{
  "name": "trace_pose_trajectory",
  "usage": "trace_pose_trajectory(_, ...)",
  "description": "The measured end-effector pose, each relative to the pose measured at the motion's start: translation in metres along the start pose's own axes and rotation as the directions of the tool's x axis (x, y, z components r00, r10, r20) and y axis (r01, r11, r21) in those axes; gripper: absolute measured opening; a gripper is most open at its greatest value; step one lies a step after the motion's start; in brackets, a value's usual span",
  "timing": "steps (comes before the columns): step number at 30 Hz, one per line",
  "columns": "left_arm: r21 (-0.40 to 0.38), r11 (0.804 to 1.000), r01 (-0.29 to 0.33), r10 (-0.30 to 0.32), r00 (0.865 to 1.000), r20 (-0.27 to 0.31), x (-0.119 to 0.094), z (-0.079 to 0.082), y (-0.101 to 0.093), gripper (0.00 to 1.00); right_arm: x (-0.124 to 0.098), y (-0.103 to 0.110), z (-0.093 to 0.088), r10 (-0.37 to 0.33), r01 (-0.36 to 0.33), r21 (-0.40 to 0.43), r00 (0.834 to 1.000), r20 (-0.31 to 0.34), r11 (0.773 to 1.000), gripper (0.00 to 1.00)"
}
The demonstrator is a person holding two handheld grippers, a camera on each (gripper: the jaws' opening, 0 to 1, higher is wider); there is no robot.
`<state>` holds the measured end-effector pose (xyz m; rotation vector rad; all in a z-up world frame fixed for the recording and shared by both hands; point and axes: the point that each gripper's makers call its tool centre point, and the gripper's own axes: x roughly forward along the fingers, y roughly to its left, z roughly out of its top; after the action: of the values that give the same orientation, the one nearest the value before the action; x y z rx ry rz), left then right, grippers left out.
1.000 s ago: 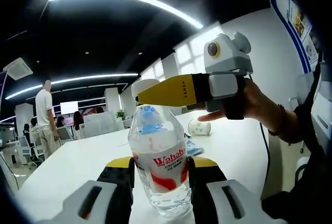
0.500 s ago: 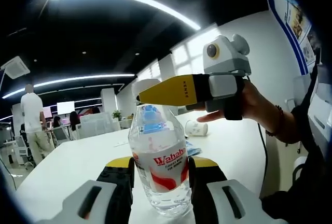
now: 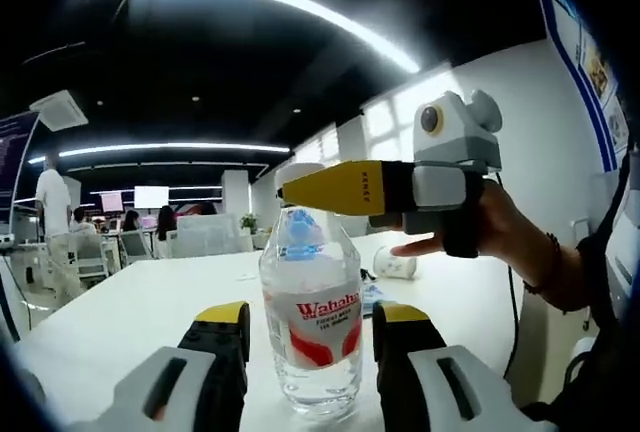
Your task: Arrange the tabletop items into an orderly group along one side of the table until the central work area is clear of visible clutter.
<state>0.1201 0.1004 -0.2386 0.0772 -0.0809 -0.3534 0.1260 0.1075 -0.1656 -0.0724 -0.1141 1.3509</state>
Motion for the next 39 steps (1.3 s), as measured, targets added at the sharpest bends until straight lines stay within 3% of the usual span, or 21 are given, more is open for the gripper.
trace_pose_trajectory(8, 0.016, 0.999, -0.049, 0.049, 0.999, -0.014, 0.004, -0.005, -0.005, 0.52, 0.001, 0.002, 0.002, 0.007, -0.007, 0.003, 1.0, 0.014, 1.0, 0.25)
trace_pose_trajectory(16, 0.057, 0.991, -0.125, 0.125, 0.992, 0.008, 0.009, 0.0, -0.007, 0.51, 0.002, 0.002, 0.003, 0.005, -0.005, -0.01, 1.0, 0.02, 1.0, 0.25)
trace_pose_trajectory(31, 0.013, 0.991, -0.137, 0.137, 0.991, 0.0, 0.011, -0.002, -0.006, 0.47, 0.004, 0.001, -0.001, 0.005, -0.005, -0.004, 1.0, 0.008, 1.0, 0.23)
trace_pose_trajectory(39, 0.041, 0.986, -0.161, 0.162, 0.987, -0.006, 0.01, -0.004, -0.002, 0.4, 0.004, 0.0, 0.0, 0.006, -0.006, -0.004, 1.0, 0.007, 1.0, 0.22)
